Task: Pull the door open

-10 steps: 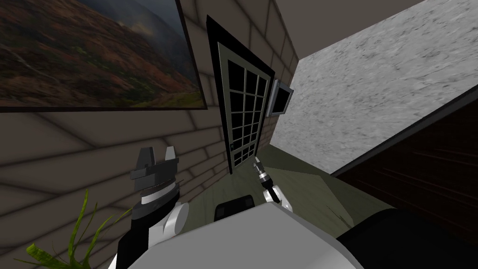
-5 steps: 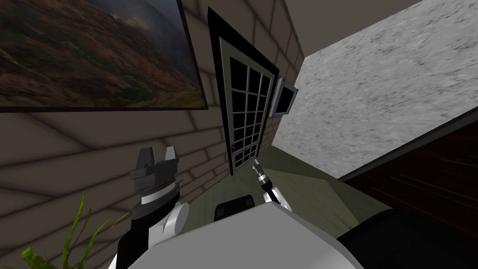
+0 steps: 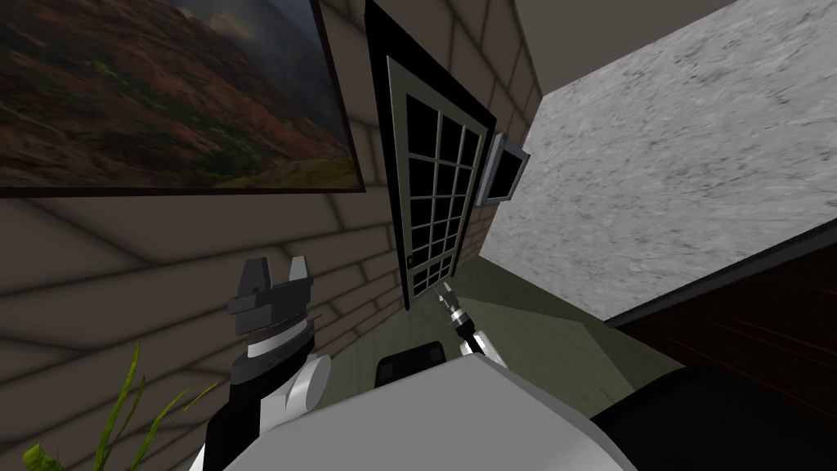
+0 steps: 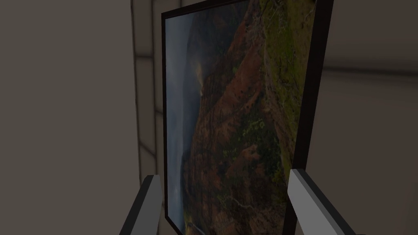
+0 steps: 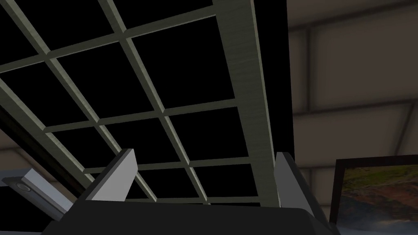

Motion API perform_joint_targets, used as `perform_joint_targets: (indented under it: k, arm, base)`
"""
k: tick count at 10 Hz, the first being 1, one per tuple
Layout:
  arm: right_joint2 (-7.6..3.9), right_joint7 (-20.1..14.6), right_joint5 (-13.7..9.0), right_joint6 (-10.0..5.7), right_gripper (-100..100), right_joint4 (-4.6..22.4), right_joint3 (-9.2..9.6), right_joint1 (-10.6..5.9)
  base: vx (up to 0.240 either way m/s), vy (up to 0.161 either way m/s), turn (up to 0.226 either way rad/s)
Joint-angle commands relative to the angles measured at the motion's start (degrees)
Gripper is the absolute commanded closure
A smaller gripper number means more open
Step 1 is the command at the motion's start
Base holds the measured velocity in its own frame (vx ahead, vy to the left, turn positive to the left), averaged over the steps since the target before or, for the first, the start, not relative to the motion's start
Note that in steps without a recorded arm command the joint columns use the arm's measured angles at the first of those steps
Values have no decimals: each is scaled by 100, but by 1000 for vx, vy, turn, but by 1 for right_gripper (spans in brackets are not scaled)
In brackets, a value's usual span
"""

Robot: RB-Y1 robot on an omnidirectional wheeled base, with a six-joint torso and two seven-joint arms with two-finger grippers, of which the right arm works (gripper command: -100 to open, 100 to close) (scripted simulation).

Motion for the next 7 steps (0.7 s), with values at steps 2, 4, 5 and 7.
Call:
perform_joint_targets:
  k: [2,4,5,7]
  arm:
    - [22,242,144,-124,-100,263,-44,-45]
    - [75,511,313,-233,-100,549,-81,-105]
    - [93,594,365,-267,-100,637,-92,-124]
    - [151,826,510,-361,-100,884,-124,-175]
  base:
    - [75,7,34]
    - [84,-3,44]
    - [113,-3,36]
    - [121,-2,23]
